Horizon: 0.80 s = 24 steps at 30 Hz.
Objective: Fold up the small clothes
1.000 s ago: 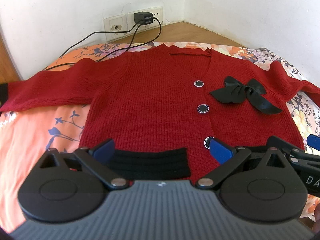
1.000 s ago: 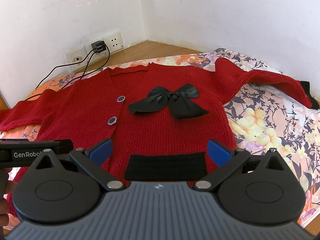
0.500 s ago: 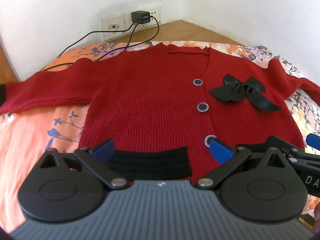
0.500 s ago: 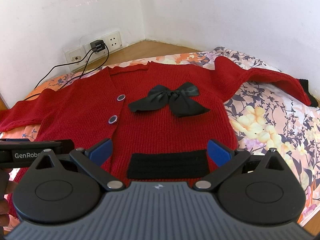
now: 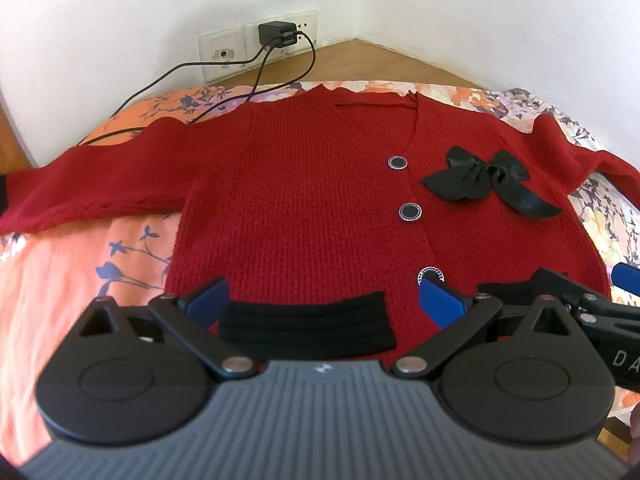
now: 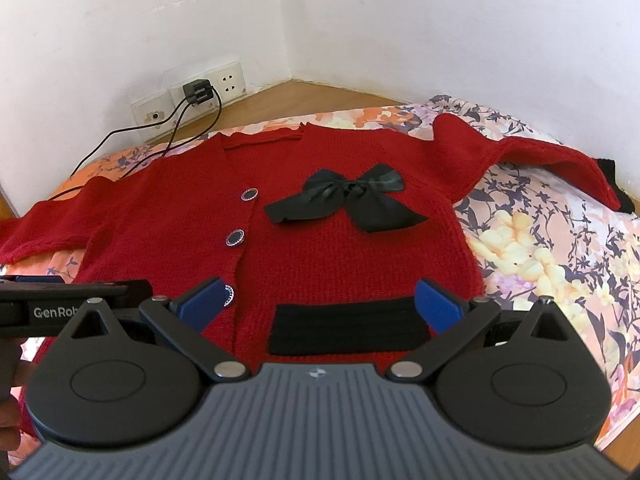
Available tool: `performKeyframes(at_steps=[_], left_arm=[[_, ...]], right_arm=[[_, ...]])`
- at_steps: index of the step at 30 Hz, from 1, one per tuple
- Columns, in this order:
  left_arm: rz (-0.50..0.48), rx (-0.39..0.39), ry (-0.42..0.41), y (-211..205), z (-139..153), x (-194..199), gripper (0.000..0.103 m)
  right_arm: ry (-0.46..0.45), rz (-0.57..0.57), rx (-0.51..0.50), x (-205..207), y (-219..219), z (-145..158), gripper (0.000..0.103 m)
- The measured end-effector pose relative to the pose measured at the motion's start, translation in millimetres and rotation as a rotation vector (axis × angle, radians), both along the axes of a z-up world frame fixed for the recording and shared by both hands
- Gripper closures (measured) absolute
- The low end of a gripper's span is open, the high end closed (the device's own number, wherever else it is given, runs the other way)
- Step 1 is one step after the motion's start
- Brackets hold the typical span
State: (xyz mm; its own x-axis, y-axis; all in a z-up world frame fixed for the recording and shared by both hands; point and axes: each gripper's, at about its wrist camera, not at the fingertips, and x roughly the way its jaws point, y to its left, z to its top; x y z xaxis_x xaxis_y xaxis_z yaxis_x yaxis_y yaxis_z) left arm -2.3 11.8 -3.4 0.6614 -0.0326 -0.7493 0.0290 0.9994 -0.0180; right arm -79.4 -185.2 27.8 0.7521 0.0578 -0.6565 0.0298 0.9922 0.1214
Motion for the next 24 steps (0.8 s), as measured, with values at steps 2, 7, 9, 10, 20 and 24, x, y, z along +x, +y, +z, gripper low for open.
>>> performKeyframes(at_steps=[2, 7, 9, 10, 20, 24], left_arm=[[-0.009, 0.000, -0.001, 2.4, 0.2, 0.1, 0.000], [-0.036, -0.003, -0.006, 9.4, 0.5, 1.3, 0.000], [-0.051, -0.003, -0.005, 12.1, -0.6, 1.3, 0.000], [-0.057, -0.003, -0.006, 13.3, -1.1, 1.2, 0.000], [-0.091, 0.001, -0.018, 10.0, 1.4, 1.8, 0.000], [-0.078, -0.011, -0.021, 2.6, 2.3, 6.2, 0.000]], right_arm=[[-0.001, -0.009, 0.002, -0.7, 2.0, 0.6, 0.000], [-0.018, -0.026, 0.001, -5.5, 8.3, 4.2, 0.000], [-0.025, -0.032, 0.011, -7.2, 10.1, 5.6, 0.000], [-0.027, -0.034, 0.016, -7.6, 10.8, 6.2, 0.000], [-0.044, -0.089, 0.112, -1.8, -15.6, 12.6, 0.000], [-0.056, -0.117, 0.128, 8.8, -41.7, 15.4, 0.000]])
